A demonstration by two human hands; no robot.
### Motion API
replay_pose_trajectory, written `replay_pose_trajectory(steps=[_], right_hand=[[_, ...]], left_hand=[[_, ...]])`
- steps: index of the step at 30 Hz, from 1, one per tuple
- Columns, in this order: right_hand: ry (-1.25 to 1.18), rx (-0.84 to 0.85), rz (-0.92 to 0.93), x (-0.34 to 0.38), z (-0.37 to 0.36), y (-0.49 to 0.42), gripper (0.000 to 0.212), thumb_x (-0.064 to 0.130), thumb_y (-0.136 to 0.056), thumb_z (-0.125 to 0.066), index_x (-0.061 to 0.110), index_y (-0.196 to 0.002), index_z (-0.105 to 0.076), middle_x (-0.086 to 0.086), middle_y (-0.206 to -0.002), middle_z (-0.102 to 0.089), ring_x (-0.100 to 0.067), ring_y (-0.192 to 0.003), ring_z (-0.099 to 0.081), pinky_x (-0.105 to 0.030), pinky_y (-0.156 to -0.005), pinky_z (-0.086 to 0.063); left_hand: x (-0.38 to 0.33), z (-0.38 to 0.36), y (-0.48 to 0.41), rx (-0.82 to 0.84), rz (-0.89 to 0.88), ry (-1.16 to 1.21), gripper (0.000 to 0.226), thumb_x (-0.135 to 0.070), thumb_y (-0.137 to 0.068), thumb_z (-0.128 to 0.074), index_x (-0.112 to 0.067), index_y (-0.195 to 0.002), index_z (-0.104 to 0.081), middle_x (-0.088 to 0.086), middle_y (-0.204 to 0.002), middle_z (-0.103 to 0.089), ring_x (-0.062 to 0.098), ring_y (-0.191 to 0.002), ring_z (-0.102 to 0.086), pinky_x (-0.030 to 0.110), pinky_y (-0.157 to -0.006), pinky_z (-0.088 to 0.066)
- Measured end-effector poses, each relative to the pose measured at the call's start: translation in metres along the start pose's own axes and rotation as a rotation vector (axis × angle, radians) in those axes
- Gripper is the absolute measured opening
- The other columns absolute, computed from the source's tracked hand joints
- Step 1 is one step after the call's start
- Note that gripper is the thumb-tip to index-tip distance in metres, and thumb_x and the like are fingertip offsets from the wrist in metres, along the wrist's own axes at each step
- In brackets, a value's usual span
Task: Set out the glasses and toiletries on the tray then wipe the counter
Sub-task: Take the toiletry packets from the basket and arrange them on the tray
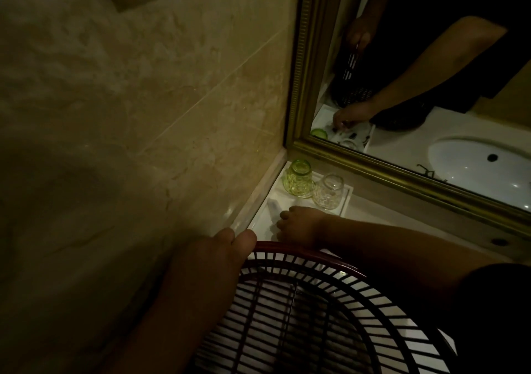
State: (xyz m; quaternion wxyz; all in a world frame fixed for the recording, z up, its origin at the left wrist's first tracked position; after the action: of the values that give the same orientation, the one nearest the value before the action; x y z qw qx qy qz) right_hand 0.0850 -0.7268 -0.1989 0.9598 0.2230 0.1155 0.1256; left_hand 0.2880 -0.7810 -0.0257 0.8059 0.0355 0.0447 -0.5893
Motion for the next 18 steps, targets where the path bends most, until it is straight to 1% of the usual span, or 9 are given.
replay_pose_trajectory(steps=[2, 4, 5, 8, 10, 11, 13, 15, 18], right_hand=[[0.016, 0.1, -0.016, 0.001, -0.006, 0.001, 0.028, 0.034, -0.101, -0.049, 0.018, -0.115, -0.067, -0.005, -0.112, -0.065, -0.029, -0.109, -0.055, -0.039, -0.085, -0.044], [-0.026, 0.192, -0.053, 0.002, -0.01, -0.001, 0.033, 0.035, -0.103, -0.046, 0.014, -0.117, -0.067, -0.008, -0.117, -0.064, -0.03, -0.11, -0.056, -0.04, -0.09, -0.046], [-0.057, 0.195, -0.064, 0.002, -0.009, -0.002, 0.035, 0.036, -0.103, -0.045, 0.014, -0.12, -0.065, -0.009, -0.122, -0.062, -0.031, -0.111, -0.055, -0.042, -0.091, -0.047], [-0.078, 0.081, -0.031, 0.004, 0.001, -0.005, 0.04, 0.042, -0.104, -0.041, 0.023, -0.135, -0.057, -0.007, -0.136, -0.056, -0.031, -0.116, -0.053, -0.041, -0.089, -0.044], [-0.041, 0.031, -0.011, 0.005, 0.006, -0.006, 0.045, 0.043, -0.104, -0.04, 0.028, -0.146, -0.048, -0.008, -0.146, -0.049, -0.032, -0.121, -0.05, -0.043, -0.091, -0.043], [-0.019, 0.014, -0.011, 0.005, 0.008, -0.006, 0.046, 0.043, -0.104, -0.04, 0.03, -0.148, -0.045, -0.01, -0.149, -0.047, -0.033, -0.123, -0.049, -0.043, -0.092, -0.043], [0.022, -0.017, -0.036, 0.003, 0.01, -0.004, 0.047, 0.041, -0.103, -0.043, 0.032, -0.15, -0.042, -0.012, -0.146, -0.046, -0.034, -0.119, -0.05, -0.042, -0.088, -0.043], [0.005, -0.029, -0.098, -0.001, 0.011, -0.002, 0.048, 0.038, -0.102, -0.046, 0.031, -0.149, -0.042, -0.014, -0.14, -0.046, -0.036, -0.111, -0.052, -0.041, -0.081, -0.043], [-0.107, 0.027, -0.191, -0.007, 0.005, 0.002, 0.053, 0.032, -0.101, -0.051, 0.026, -0.151, -0.036, -0.017, -0.14, -0.041, -0.036, -0.106, -0.055, -0.041, -0.069, -0.045]], left_hand=[[0.001, 0.0, 0.0, 0.001, 0.006, -0.001, 0.025, -0.036, -0.083, -0.045, -0.034, -0.107, -0.051, -0.007, -0.087, -0.06, 0.013, -0.062, -0.052, 0.023, -0.048, -0.032], [0.001, 0.0, -0.001, 0.002, 0.009, 0.001, 0.024, -0.035, -0.084, -0.047, -0.035, -0.108, -0.05, -0.008, -0.087, -0.06, 0.012, -0.062, -0.053, 0.022, -0.047, -0.028], [0.001, 0.0, -0.001, 0.009, 0.01, 0.001, 0.023, -0.036, -0.084, -0.047, -0.036, -0.107, -0.05, -0.008, -0.086, -0.059, 0.011, -0.06, -0.052, 0.021, -0.045, -0.026], [0.002, -0.003, -0.001, 0.022, 0.014, 0.016, 0.023, -0.038, -0.083, -0.055, -0.036, -0.105, -0.048, -0.009, -0.086, -0.058, 0.008, -0.059, -0.045, 0.019, -0.044, -0.023], [0.003, -0.007, -0.001, 0.024, 0.011, 0.004, 0.029, -0.033, -0.082, -0.058, -0.034, -0.11, -0.049, -0.007, -0.088, -0.058, 0.012, -0.063, -0.052, 0.023, -0.048, -0.029], [0.003, -0.007, -0.001, 0.03, 0.007, -0.002, 0.031, -0.03, -0.08, -0.057, -0.032, -0.11, -0.051, -0.005, -0.087, -0.059, 0.014, -0.063, -0.054, 0.024, -0.047, -0.029], [0.001, -0.005, -0.002, 0.033, 0.001, -0.002, 0.033, -0.029, -0.075, -0.054, -0.03, -0.108, -0.055, -0.004, -0.081, -0.06, 0.015, -0.057, -0.054, 0.022, -0.045, -0.023], [0.002, -0.005, -0.001, 0.016, -0.006, -0.008, 0.032, -0.03, -0.075, -0.058, -0.031, -0.107, -0.054, -0.005, -0.081, -0.061, 0.013, -0.057, -0.054, 0.019, -0.045, -0.017], [0.003, -0.007, 0.001, 0.019, -0.006, 0.026, 0.034, -0.035, -0.079, -0.064, -0.032, -0.111, -0.053, -0.005, -0.087, -0.062, 0.013, -0.063, -0.056, 0.02, -0.047, -0.026]])
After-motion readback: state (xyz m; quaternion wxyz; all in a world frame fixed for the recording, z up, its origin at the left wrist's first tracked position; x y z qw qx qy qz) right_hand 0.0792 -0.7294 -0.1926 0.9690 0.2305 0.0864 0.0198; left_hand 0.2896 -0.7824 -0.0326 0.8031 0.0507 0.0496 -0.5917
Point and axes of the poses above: each hand's wrist, its own y-axis away from the middle knuckle, its own z-axis out of the back of the hand, x = y × z, the point moved 5 cm from there along -y, towards the middle knuckle
